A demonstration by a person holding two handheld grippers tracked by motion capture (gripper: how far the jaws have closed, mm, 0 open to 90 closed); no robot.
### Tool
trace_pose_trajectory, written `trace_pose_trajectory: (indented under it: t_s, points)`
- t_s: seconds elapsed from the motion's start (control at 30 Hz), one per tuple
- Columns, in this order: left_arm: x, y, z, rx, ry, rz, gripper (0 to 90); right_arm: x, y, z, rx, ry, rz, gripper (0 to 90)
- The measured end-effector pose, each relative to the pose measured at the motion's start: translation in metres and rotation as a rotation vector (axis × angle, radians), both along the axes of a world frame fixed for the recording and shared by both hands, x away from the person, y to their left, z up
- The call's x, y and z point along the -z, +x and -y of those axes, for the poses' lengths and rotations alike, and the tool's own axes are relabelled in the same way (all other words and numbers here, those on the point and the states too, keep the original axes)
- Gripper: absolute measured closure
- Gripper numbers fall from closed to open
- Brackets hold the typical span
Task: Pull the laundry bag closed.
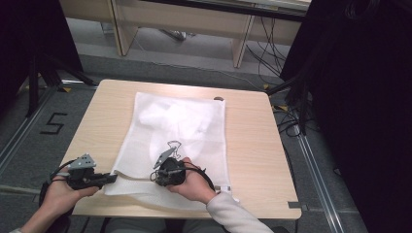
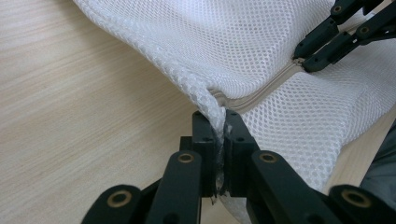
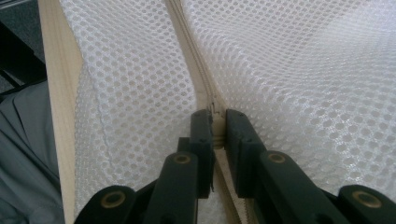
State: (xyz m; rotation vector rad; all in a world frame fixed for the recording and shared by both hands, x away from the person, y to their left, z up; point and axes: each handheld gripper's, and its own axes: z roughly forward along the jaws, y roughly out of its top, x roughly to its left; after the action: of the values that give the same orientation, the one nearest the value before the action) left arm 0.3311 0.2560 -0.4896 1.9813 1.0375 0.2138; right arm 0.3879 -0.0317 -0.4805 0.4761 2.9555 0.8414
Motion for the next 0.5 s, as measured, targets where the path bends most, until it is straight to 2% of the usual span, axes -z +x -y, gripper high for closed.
trace_pose_trajectory:
  t_s: [0.23, 0.3, 0.5]
  points:
    - [0.0006, -0.0001, 0.0006, -0.009, -0.006, 0.014, 84.8, 0.0, -0.0003, 0.0026, 0.007, 0.003, -0.006, 82.4]
    - [-0.0001, 0.0003, -0.0002, 0.002, -0.002, 0.001, 84.8, -0.0001, 0.0002, 0.0042, 0.007, -0.002, 0.001, 82.4]
    - [-0.0002, 0.0006, -0.0007, 0.004, 0.002, 0.0, 84.8, 0.0005, 0.0004, 0.0068, 0.01, 0.0, -0.002, 82.3]
